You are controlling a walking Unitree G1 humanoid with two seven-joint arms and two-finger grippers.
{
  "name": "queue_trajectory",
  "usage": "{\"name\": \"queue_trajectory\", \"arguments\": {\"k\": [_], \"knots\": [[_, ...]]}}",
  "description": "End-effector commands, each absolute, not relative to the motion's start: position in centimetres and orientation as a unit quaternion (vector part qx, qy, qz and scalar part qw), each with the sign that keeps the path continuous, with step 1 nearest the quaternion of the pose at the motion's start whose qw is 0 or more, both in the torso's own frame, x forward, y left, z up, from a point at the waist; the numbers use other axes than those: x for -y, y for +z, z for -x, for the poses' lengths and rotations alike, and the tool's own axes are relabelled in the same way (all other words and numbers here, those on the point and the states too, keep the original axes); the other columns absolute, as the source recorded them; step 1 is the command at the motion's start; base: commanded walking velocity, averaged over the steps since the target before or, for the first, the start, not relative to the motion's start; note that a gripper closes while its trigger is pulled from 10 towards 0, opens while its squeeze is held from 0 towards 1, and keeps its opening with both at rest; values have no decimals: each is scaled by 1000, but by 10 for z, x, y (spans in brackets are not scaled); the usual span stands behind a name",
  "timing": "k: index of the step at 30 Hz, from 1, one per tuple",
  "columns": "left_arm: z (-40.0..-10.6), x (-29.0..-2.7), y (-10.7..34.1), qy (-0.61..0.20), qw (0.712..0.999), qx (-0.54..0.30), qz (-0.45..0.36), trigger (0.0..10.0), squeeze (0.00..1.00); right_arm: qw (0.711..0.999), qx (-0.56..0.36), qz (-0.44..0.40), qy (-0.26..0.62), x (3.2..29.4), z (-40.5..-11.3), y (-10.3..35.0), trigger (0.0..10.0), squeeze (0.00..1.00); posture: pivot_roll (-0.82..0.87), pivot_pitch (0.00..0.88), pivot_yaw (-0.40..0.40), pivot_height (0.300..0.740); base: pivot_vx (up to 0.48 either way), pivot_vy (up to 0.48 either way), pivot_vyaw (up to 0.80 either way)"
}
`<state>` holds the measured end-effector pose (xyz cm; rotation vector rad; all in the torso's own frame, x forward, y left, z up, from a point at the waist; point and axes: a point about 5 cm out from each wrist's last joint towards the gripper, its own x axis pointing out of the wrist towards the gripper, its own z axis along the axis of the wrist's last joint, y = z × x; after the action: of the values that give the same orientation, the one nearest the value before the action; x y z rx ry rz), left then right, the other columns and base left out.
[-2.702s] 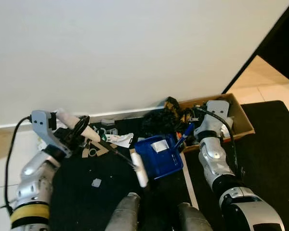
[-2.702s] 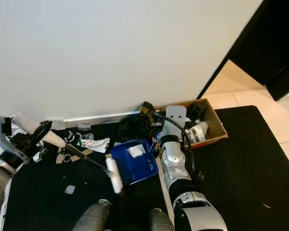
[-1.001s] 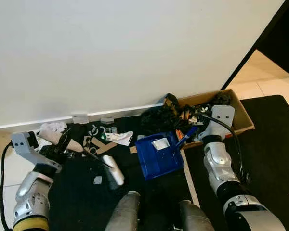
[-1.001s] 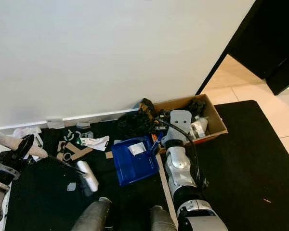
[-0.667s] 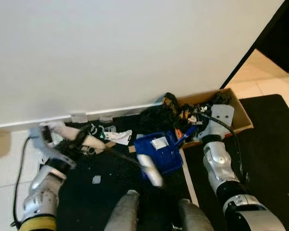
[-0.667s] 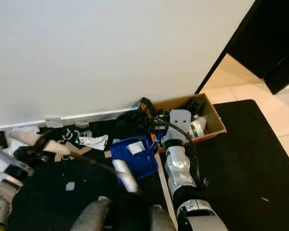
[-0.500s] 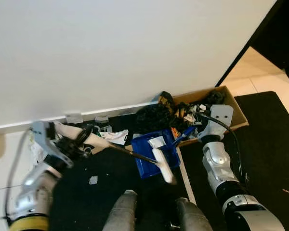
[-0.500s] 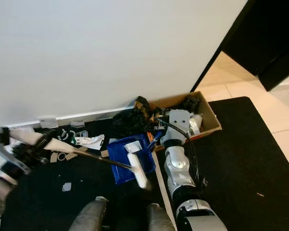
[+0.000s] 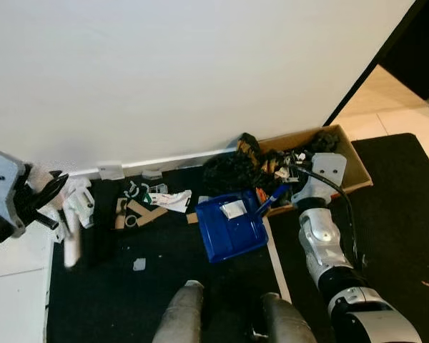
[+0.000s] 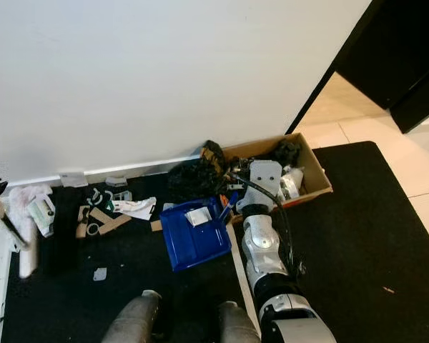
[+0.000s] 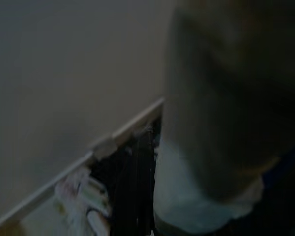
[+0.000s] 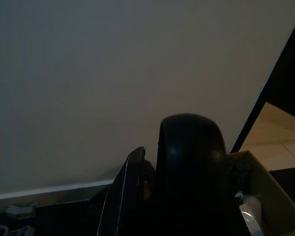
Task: Sweep floor
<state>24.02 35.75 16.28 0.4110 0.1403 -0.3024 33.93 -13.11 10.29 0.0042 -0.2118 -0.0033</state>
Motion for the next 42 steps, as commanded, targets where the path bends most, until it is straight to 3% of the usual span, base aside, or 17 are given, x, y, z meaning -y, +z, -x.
{"name": "queue_trajectory", "arguments": {"k": [1, 4, 8, 10, 11, 17, 20, 23, 32, 42], "knots": [[-235, -359, 134, -137, 966, -103, -194, 10000, 0, 999, 53, 2, -3, 133, -329, 78, 10000, 0, 221, 331, -49, 740, 0, 0, 0], [-234, -351, 98, -108, 973, -122, -161, 10000, 0, 999, 53, 3, -2, 133, -328, 78, 10000, 0, 212, 325, -48, 740, 0, 0, 0], [-231, -339, 77, -119, 967, -152, -167, 10000, 0, 998, 55, 4, -2, 134, -328, 78, 10000, 0, 203, 325, -51, 740, 0, 0, 0], [-231, -334, 70, -117, 973, -151, -132, 10000, 0, 998, 57, 5, -3, 134, -328, 79, 10000, 0, 203, 324, -50, 740, 0, 0, 0], [-230, -327, 61, -108, 980, -146, -75, 10000, 0, 998, 58, 6, -2, 134, -328, 79, 10000, 0, 198, 324, -48, 740, 0, 0, 0], [-225, -320, 46, -81, 987, -127, 55, 10000, 0, 998, 61, 7, -3, 135, -327, 80, 10000, 0, 191, 333, -54, 740, 0, 0, 0], [-221, -319, 39, -50, 977, -109, 177, 10000, 0, 998, 59, 9, -2, 135, -327, 79, 10000, 0, 185, 337, -56, 740, 0, 0, 0], [-219, -310, 32, -49, 966, -100, 234, 10000, 0, 998, 59, 10, -2, 136, -328, 80, 10000, 0, 185, 337, -56, 740, 0, 0, 0], [-220, -294, 26, -56, 947, -93, 301, 10000, 0, 998, 61, 12, -1, 138, -329, 81, 10000, 0, 177, 342, -67, 740, 0, 0, 0], [-222, -260, 26, -140, 916, -117, 358, 10000, 0, 998, 64, 13, -1, 138, -331, 84, 10000, 0, 174, 337, -66, 740, 0, 0, 0]]}}
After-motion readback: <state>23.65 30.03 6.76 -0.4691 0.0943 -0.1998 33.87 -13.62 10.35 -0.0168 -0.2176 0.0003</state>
